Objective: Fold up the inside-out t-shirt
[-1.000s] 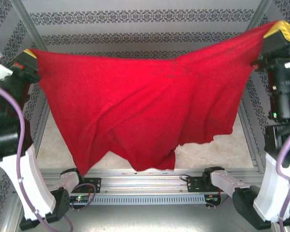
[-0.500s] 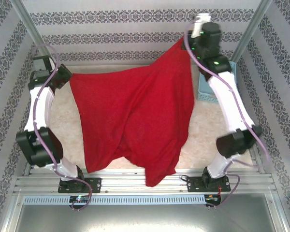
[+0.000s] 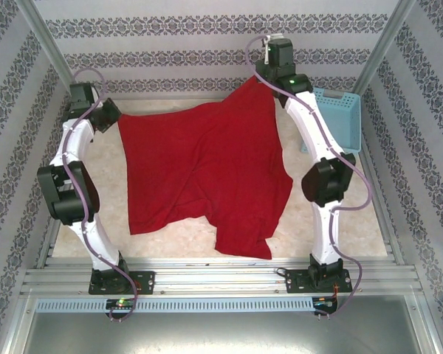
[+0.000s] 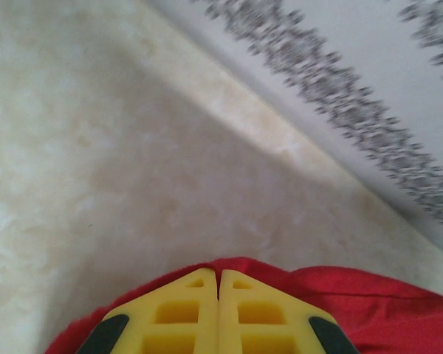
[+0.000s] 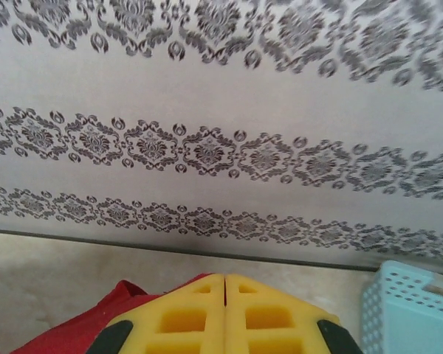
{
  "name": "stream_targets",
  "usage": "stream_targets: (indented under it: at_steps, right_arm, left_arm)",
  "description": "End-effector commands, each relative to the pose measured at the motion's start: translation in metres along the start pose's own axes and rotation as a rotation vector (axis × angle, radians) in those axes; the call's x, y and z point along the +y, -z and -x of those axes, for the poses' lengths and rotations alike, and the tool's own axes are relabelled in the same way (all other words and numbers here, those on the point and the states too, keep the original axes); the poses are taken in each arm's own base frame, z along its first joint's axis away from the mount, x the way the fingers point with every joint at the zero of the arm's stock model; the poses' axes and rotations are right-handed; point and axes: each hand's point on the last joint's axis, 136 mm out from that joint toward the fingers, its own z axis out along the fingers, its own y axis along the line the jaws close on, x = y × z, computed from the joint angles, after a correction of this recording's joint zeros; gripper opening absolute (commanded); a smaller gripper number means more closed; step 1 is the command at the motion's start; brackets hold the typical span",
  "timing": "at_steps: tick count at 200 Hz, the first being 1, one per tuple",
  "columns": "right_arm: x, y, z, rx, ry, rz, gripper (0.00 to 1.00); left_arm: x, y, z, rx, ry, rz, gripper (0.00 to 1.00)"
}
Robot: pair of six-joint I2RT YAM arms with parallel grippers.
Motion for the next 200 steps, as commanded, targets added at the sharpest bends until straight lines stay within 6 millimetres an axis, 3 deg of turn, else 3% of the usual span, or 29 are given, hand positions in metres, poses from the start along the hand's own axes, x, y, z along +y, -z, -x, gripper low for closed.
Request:
stream_targets:
  at_steps: [1, 39, 65, 103, 139, 169, 200]
  right_arm:
    - [-0.033, 0.086, 0.079, -0.236, -0.050, -0.053, 0.00]
    - [-0.070, 0.139, 0.082, -0.284, -0.145, -0.066, 0.00]
    - [-0.088, 0.164, 0.073, -0.285, -0.212, -0.045, 0.00]
    - [-0.086, 0.194, 0.044, -0.281, -0.243, -0.010, 0.00]
    - [-0.082, 0.206, -0.013, -0.208, -0.284, 0.006, 0.00]
    - [-0.086, 0.200, -0.077, -0.111, -0.325, -0.033, 0.00]
    - [-0.090, 0.183, -0.123, -0.027, -0.336, -0.071, 0.00]
  left_arm:
    - [-0.058, 0.069, 0.025, -0.088, -0.030, -0.134, 0.00]
    - [-0.071, 0.145, 0.027, -0.142, 0.087, -0.192, 0.00]
    - [-0.067, 0.163, 0.018, -0.119, 0.096, -0.170, 0.00]
    - [-0.054, 0.148, -0.016, -0.007, 0.117, -0.173, 0.00]
    - [-0.033, 0.132, -0.061, 0.055, 0.133, -0.159, 0.00]
    - [-0.023, 0.093, -0.118, 0.183, 0.093, -0.140, 0.00]
    - [-0.004, 0.037, -0.165, 0.330, 0.078, -0.084, 0.00]
